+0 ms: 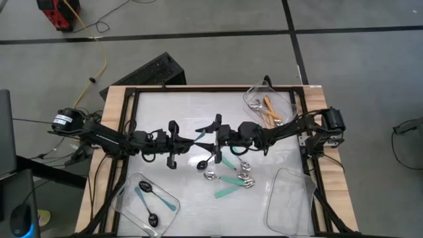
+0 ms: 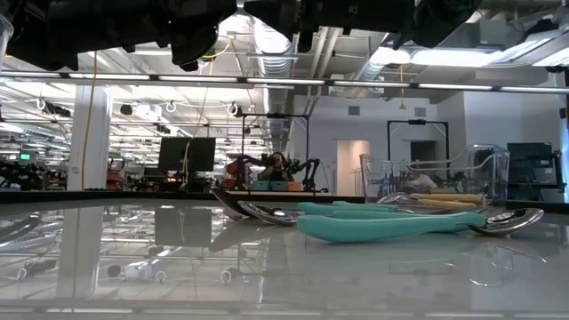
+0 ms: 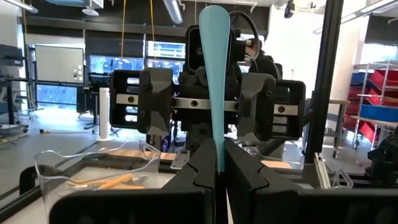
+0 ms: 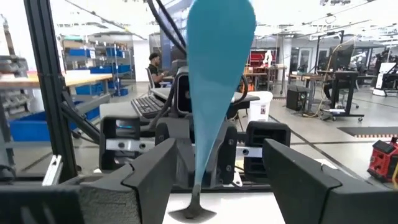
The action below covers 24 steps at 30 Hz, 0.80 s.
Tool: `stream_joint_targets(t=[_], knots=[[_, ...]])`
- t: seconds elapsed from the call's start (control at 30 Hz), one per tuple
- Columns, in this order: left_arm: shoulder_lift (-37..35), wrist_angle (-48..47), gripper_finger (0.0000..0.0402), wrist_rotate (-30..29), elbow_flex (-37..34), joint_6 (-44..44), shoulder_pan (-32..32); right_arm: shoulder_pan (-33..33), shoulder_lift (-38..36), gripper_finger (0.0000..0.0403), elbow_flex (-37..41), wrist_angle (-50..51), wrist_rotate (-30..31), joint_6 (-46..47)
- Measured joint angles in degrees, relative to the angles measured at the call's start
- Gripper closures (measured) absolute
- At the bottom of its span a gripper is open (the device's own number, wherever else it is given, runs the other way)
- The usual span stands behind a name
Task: Sort silverware by color (type)
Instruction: Put the blue spoon into the bottom left transparent bin
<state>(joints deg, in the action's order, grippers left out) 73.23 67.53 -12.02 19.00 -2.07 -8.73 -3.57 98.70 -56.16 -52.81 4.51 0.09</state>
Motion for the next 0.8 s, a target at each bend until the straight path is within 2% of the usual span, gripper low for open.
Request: stream_joint_targets(t=[0.8], knots=[[0.0, -0.3, 0.0401, 0.0, 0.2, 0.0, 0.1, 0.0, 0.0, 0.0138, -1.5, 1.0, 0.0, 0.5]])
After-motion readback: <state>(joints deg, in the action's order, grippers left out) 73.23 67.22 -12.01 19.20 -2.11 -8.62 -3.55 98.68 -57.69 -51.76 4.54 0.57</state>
